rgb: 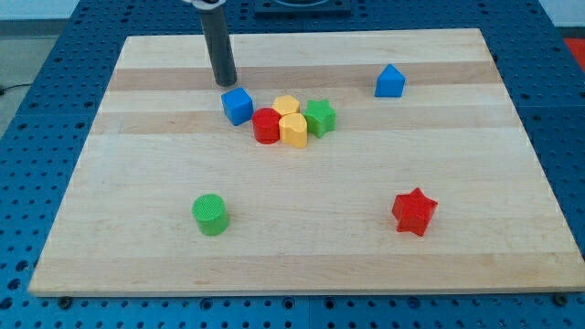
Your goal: Place the blue cube at the top of the green circle
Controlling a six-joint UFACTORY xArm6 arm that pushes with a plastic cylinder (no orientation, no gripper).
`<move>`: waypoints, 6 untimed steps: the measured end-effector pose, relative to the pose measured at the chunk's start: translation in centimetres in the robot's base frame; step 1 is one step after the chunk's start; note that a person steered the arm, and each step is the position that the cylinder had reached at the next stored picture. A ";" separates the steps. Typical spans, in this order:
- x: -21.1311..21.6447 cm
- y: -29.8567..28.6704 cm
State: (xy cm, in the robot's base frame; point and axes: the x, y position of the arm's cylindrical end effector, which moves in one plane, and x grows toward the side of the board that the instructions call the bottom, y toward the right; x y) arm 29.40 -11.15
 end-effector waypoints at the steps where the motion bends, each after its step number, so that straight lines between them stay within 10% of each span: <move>1: 0.5 6.0; 6: 11.2 -6.7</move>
State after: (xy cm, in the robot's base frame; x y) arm 40.61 -17.80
